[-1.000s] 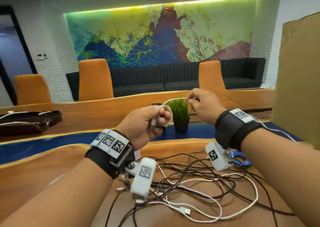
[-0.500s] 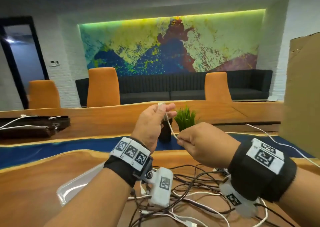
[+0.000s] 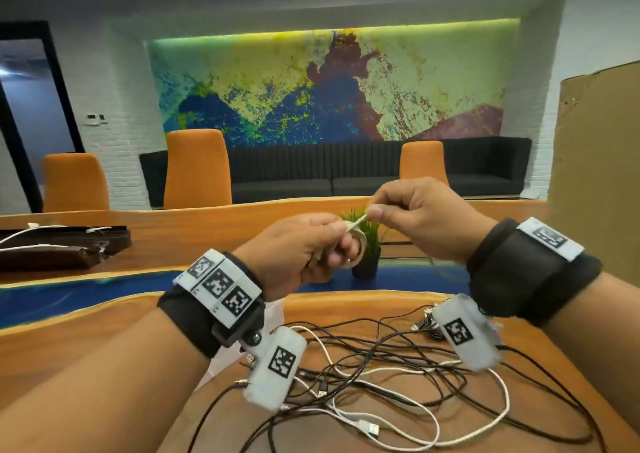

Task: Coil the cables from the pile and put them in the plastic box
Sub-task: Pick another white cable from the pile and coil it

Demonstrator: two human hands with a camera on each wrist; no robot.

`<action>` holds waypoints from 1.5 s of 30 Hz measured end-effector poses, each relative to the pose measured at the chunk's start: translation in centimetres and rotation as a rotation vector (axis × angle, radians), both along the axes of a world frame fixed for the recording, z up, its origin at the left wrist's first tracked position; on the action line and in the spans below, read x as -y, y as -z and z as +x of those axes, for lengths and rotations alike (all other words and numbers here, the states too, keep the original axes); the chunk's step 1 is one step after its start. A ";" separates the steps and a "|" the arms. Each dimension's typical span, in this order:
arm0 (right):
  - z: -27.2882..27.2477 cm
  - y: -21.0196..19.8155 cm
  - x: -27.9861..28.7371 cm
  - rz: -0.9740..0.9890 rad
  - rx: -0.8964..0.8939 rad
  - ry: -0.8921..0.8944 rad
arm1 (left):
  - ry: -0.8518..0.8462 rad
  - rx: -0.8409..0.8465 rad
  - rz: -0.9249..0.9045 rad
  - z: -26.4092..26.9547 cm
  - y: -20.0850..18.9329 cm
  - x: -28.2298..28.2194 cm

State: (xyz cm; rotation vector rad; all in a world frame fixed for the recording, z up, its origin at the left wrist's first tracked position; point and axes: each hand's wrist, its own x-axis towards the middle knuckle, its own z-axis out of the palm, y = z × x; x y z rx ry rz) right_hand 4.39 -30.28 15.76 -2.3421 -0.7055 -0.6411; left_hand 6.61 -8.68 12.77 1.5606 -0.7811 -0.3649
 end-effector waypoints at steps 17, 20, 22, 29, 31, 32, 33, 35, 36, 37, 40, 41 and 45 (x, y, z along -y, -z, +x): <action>1.3 3.4 -3.7 0.585 -0.120 -0.095 | -0.239 -0.162 -0.438 -0.5 0.2 3.6; 1.0 3.7 -4.2 0.563 -0.094 -0.051 | -0.271 -0.140 -0.468 -0.9 0.9 3.7; 0.8 3.9 -4.6 0.583 -0.120 -0.044 | -0.266 -0.134 -0.477 -1.1 1.2 3.6; -0.3 3.5 -3.8 0.561 -0.332 -0.198 | -0.337 -0.033 -0.239 -1.0 1.2 2.3; -0.4 3.2 -3.5 0.510 -0.332 -0.242 | -0.385 -0.003 -0.207 -0.4 1.1 2.2; -0.2 3.2 -3.5 0.513 -0.302 -0.237 | -0.393 0.003 -0.202 -0.2 0.9 2.2; 0.2 3.3 -3.6 0.540 -0.258 -0.206 | -0.386 -0.001 -0.205 0.0 0.8 2.3; 0.9 3.4 -4.0 0.617 -0.190 -0.116 | -0.355 -0.031 -0.233 0.2 0.7 2.9; 1.1 3.5 -4.3 0.640 -0.168 -0.072 | -0.359 -0.059 -0.260 0.2 0.8 3.1; 1.4 3.6 -4.5 0.646 -0.144 -0.035 | -0.381 -0.089 -0.289 0.2 0.9 3.4; 1.5 3.6 -4.7 0.588 -0.059 0.036 | -0.532 -0.041 -0.267 0.1 1.5 4.0; 1.5 3.7 -4.6 0.553 -0.033 0.052 | -0.584 0.010 -0.245 0.1 1.9 4.1; 1.5 4.3 -4.6 0.468 0.008 0.109 | -0.711 0.158 -0.231 -0.5 2.7 4.4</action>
